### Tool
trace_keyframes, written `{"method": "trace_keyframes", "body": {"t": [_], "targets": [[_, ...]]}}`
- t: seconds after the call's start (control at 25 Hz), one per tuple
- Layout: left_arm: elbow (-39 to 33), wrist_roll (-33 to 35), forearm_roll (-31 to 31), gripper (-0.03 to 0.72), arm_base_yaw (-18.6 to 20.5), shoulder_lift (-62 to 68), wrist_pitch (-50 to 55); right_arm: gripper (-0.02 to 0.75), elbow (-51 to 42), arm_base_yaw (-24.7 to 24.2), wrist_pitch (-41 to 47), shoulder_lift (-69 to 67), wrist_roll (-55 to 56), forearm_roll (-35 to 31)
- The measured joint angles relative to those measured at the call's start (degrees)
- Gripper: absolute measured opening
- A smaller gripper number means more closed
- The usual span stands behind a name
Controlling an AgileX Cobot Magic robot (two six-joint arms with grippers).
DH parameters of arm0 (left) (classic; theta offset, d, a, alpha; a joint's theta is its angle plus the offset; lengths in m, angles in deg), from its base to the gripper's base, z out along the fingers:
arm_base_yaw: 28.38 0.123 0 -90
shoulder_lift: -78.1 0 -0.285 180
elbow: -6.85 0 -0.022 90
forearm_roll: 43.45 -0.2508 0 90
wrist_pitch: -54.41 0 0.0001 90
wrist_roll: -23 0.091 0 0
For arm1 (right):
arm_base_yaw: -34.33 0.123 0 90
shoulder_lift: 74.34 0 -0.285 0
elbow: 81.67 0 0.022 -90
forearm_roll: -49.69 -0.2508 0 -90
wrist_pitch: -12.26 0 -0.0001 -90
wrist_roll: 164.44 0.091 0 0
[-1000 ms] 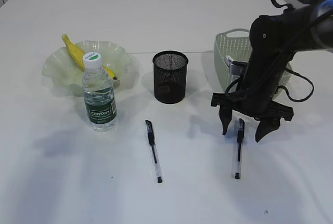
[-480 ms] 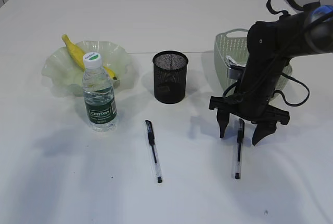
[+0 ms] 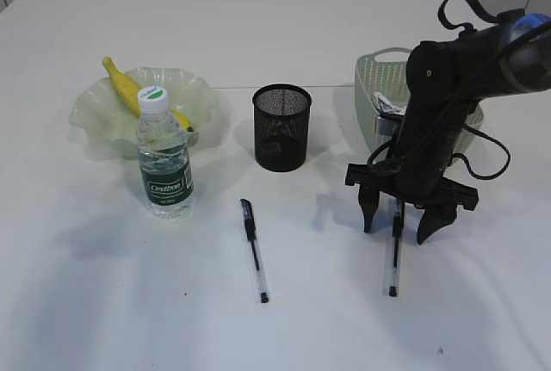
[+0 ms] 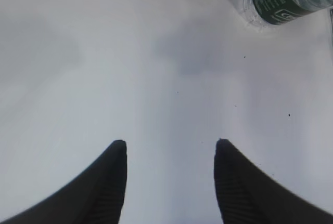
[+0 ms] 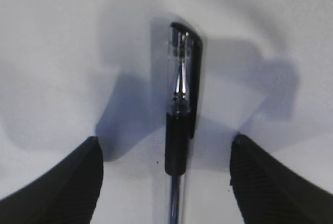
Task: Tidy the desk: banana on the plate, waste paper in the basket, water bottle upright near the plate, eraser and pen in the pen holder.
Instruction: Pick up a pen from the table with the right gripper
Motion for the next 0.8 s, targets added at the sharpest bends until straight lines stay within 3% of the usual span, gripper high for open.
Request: {"method": "trace_keyframes", "body": {"t": [0.28,0.8], "targets": [[0.0,0.0,0.0,0.379,0.0,0.0,0.0,0.49,0.0,0.0,-0.2,0.0,0.0,1.1],[0.0,0.0,0.0,0.377,0.0,0.0,0.0,0.253,0.3,0.0,0.2,-0.6,0.0,2.2]]}}
